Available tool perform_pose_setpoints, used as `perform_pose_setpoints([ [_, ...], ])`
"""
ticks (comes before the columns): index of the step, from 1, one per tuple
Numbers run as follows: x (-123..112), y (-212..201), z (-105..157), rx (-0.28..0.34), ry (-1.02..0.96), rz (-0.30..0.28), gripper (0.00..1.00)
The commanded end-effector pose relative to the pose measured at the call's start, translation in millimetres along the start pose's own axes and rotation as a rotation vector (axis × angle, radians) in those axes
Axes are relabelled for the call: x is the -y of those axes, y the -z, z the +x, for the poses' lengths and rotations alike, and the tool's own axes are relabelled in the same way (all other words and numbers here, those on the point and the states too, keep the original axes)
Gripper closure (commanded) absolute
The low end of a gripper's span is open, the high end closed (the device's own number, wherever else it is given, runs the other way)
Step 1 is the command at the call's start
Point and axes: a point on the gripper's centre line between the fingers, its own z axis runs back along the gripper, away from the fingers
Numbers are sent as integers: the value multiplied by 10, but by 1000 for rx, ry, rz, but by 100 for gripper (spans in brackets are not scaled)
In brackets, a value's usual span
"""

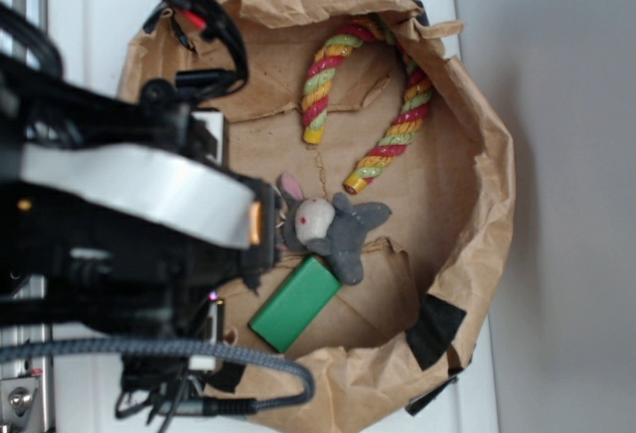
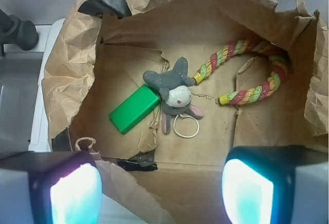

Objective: Grab the gray animal.

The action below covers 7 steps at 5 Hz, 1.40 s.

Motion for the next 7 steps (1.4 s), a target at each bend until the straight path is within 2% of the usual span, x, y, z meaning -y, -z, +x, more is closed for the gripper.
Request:
perform_pose_setpoints([
  [1,-214,418,557,50,-20,-53,0],
  [2,-294,640,589,27,51,-63,0],
  [3,-357,835,536,47,102,-39,0],
  [5,-451,1155,395,27,245,-70,0],
  [6,-376,1283,300,-18,282,-109,0],
  [7,-200,1411,181,-86,288,-145,0],
])
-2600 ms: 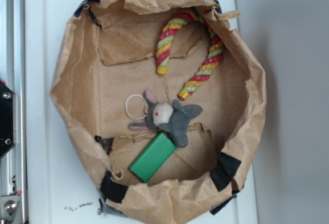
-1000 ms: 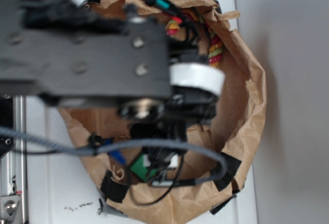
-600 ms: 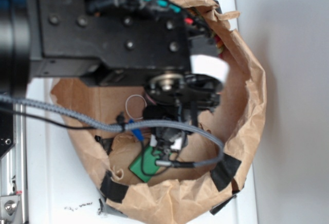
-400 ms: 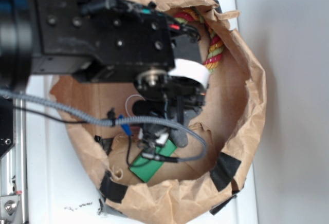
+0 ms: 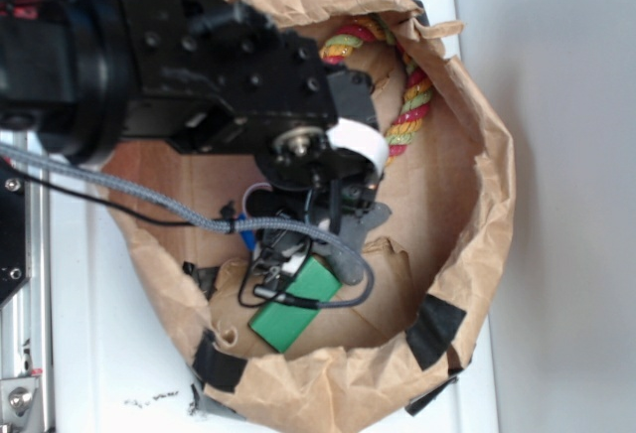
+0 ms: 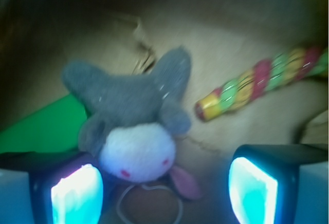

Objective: Grab the gray animal.

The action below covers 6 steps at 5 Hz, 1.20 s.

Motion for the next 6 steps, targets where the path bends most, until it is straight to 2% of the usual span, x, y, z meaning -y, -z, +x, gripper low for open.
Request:
perform_pose_setpoints([
  [1,284,187,-29,-6,0,7,0],
  [2,274,256,14,40,-44,40,100],
  [4,271,48,211,99,-127,42,100],
  [6,160,-410,173,62,-150,-56,100],
])
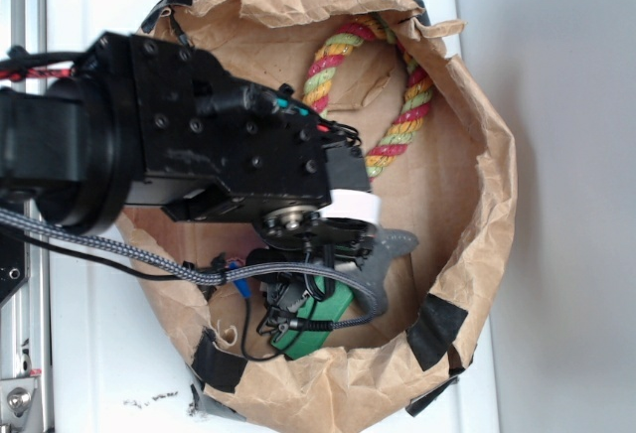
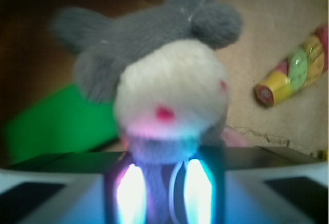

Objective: Grab the gray animal.

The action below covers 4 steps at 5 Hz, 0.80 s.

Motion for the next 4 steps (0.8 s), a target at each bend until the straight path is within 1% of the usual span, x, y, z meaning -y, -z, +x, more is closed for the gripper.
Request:
perform_pose_setpoints([
  [1,-191,-610,107,51,-39,-69,100],
  [2,-246,-719,124,45,-55,-98,100],
  [3,-181,-633,117,60,-63,-76,76],
  [4,-82,-478,143,80,-135,-56,0],
])
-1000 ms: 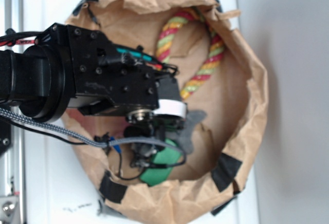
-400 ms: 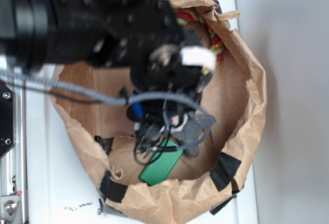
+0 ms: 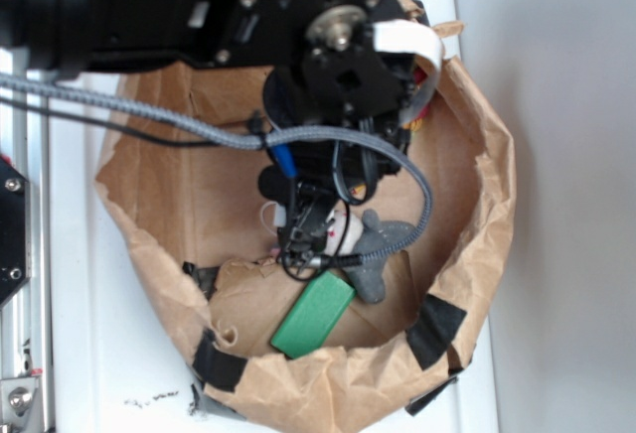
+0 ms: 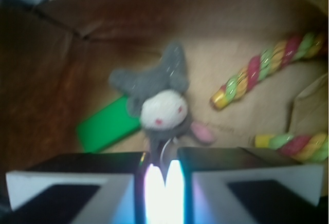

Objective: Grab the gray animal.

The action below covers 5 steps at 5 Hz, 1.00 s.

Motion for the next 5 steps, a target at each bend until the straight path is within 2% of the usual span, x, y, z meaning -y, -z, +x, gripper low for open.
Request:
perform_pose_setpoints([
  [1,290,174,94,89,-123,42,0],
  [2,382,206,139,99,-154,28,0],
  [3,373,225,292,99,-178,49,0],
  [4,300,227,411,116,-189,67,0],
  [5,184,251,556,107,-210,72,0],
])
